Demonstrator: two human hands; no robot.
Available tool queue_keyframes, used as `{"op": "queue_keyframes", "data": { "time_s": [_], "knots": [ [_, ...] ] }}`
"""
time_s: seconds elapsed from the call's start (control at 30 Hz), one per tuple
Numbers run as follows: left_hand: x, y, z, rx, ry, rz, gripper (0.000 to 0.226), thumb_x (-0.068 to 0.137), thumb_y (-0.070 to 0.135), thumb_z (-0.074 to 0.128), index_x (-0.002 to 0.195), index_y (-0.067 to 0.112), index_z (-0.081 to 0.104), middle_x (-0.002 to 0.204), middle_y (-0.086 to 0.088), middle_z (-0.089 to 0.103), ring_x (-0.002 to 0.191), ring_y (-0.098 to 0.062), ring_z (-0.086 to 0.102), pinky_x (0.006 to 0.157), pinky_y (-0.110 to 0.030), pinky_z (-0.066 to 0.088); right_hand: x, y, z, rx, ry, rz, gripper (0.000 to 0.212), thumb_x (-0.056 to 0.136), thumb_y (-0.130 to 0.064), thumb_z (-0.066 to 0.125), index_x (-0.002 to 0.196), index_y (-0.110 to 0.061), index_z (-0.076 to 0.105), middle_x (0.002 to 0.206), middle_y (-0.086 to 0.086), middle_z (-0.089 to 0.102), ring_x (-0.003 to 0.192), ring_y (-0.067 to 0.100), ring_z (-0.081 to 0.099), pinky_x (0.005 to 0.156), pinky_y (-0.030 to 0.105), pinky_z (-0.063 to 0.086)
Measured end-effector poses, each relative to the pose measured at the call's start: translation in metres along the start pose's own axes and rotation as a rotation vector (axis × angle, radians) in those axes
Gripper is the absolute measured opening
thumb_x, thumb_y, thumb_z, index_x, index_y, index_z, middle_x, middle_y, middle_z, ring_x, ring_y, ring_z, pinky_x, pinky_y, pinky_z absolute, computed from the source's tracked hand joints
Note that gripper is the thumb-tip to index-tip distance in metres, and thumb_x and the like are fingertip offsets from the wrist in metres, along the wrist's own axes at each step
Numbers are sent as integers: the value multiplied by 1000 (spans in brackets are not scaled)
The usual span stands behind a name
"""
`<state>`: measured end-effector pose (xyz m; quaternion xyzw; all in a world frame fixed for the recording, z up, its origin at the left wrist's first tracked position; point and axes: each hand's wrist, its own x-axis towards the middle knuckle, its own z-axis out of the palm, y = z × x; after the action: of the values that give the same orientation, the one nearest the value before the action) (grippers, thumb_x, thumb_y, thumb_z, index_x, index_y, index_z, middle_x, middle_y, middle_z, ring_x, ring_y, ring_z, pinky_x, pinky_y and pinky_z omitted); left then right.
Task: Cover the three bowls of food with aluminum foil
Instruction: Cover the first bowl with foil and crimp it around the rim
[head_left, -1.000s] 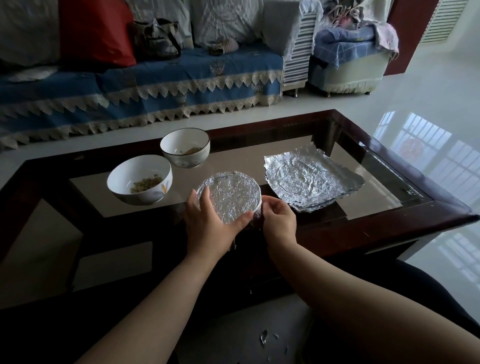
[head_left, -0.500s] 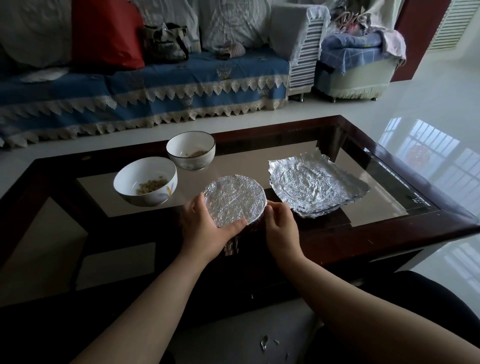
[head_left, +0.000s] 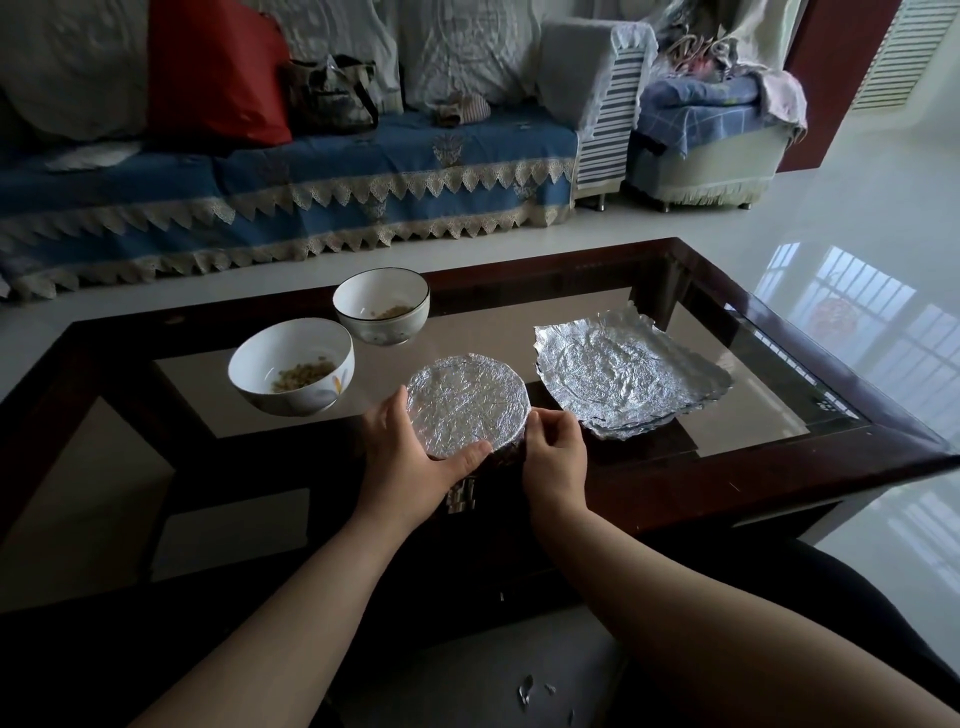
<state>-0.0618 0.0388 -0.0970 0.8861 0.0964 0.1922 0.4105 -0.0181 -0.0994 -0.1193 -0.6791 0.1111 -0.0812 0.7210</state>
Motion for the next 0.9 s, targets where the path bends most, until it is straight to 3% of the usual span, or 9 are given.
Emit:
{"op": "queue_keyframes", "data": {
  "time_s": [0.1,0.23,0.43,0.53,0.6,0.7,0.77,0.9],
  "knots": [
    [-1,-1,1,-11,14,10,109,61,40,86,145,4,26,141,-15,25,135,-18,21,98,-4,10,-1,-1,0,-11,21,-6,7,93,-17,58,87,-19,58,85,-4,62,84,12,59,80,27,48],
    [-2,0,4,-20,42,20,105,61,39,86,143,5,30,139,-14,27,132,-17,24,97,-4,14,1,-3,-6,-48,-11,-37,5,93,-20,59,89,-21,62,86,-8,65,82,6,61,72,16,45],
    [-2,-1,8,-37,67,12,104,61,38,86,142,2,33,140,-18,29,123,-8,23,87,11,7,-1,-1,-20,-165,-158,-136,16,95,-18,51,98,-23,66,92,-8,69,92,8,64,83,24,48],
    [-3,-1,8,-30,90,11,106,59,44,85,142,3,33,140,-17,31,129,-15,22,99,-4,13,3,-5,-25,-124,-246,-111,20,98,-25,48,95,-24,67,92,-3,72,92,12,67,83,29,50],
    [-5,1,7,-62,81,-14,108,57,49,82,142,5,32,141,-15,29,134,-18,21,105,-16,17,5,-5,-26,-124,-297,-107,18,98,-28,47,103,-22,63,99,-1,70,97,11,65,85,28,50],
    [-9,0,8,-114,56,-51,108,58,49,81,145,8,30,147,-12,17,137,-13,18,108,-19,17,4,1,-25,-70,-321,-107,20,97,-23,49,116,-18,51,112,2,63,106,14,62,93,30,49],
    [-9,0,7,-95,42,-53,107,61,45,83,145,7,28,151,-11,14,140,-14,16,110,-21,15,4,2,-24,-69,-313,-93,17,97,-17,51,113,-15,49,106,1,63,100,13,62,87,25,50],
    [-7,-5,5,-37,53,-25,106,58,45,86,141,4,35,141,-15,34,133,-25,32,112,-40,29,3,0,-18,-92,-257,-73,3,96,-13,53,98,-15,52,108,4,64,97,10,62,77,12,49]
  ]
}}
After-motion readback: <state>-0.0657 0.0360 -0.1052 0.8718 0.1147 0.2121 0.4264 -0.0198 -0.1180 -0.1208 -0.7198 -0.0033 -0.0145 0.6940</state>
